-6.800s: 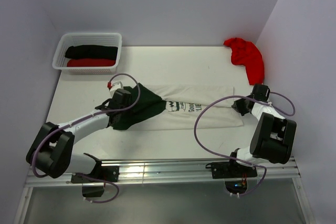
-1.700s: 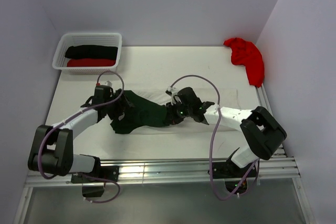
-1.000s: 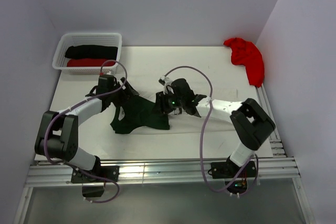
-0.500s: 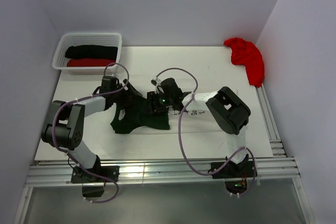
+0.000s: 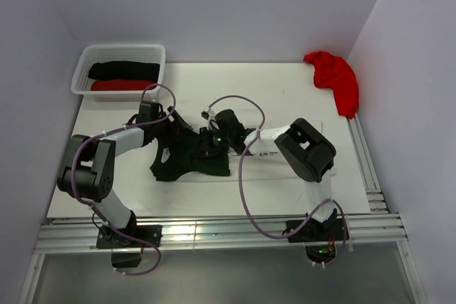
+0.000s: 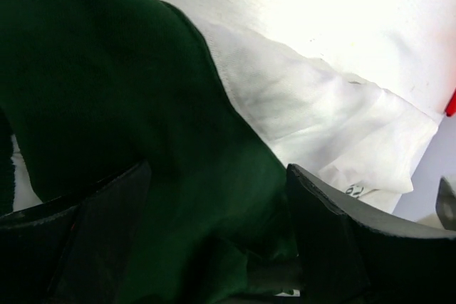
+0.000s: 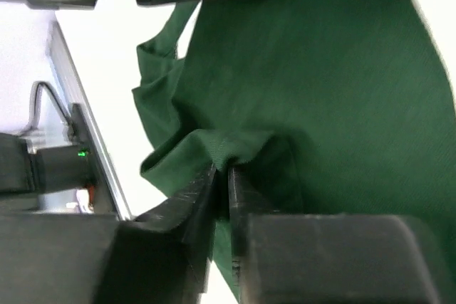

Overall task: Roll the t-shirts
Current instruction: Fold the tshirt

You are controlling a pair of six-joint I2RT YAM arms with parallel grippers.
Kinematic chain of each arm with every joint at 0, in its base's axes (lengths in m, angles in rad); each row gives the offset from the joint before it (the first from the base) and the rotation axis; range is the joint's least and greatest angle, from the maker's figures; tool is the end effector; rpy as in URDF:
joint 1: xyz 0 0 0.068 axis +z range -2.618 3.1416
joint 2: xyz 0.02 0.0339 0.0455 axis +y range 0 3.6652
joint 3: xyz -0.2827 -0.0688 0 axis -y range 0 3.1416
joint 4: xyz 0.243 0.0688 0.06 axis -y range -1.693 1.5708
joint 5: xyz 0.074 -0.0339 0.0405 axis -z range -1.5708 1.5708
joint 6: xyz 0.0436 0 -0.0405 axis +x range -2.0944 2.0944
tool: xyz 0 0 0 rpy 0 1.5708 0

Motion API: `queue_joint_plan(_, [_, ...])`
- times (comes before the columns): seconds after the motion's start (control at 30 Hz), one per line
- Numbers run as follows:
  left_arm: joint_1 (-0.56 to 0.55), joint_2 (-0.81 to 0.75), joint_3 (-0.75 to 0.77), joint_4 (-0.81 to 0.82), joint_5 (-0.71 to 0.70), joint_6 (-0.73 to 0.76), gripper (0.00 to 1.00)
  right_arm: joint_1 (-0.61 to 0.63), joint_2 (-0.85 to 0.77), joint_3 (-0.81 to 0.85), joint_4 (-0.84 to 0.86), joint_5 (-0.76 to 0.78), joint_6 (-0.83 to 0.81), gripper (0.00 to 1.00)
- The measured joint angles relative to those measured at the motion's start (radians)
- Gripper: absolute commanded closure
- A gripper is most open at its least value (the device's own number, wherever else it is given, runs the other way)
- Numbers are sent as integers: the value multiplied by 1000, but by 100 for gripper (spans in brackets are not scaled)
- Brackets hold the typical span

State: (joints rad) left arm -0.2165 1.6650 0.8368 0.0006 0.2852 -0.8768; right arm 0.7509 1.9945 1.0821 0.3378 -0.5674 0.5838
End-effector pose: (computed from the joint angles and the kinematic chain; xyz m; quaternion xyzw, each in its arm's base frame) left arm 0.3231 -0.0836 0.1712 -0.2502 0.8892 -0.3000 0.2382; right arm 0.2950 0.3073 0.1555 -0.2036 0.8293 0.4770 0.2081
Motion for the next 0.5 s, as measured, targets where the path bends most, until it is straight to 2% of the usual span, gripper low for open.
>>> queue_joint_plan(0.07, [0,-3,3,-14,-13,3,15,5,-19,-30,6,-2,3,98])
queue_joint_plan(0.23, [0,-19,4,-49,-47,18,15,43,-113,-130,14,7,14,98])
queue_joint_plan(0.3, [0,-23,4,-58,-57,23,15,68,-167,-170,16,10,20,84])
queue_joint_plan(0.37, [0,-27,4,-68,-67,26,16,96,-211,-195,13,14,24,74])
queue_joint_plan(0.5, [0,-32,5,-78,-77,26,15,171,-247,-199,-5,34,12,68])
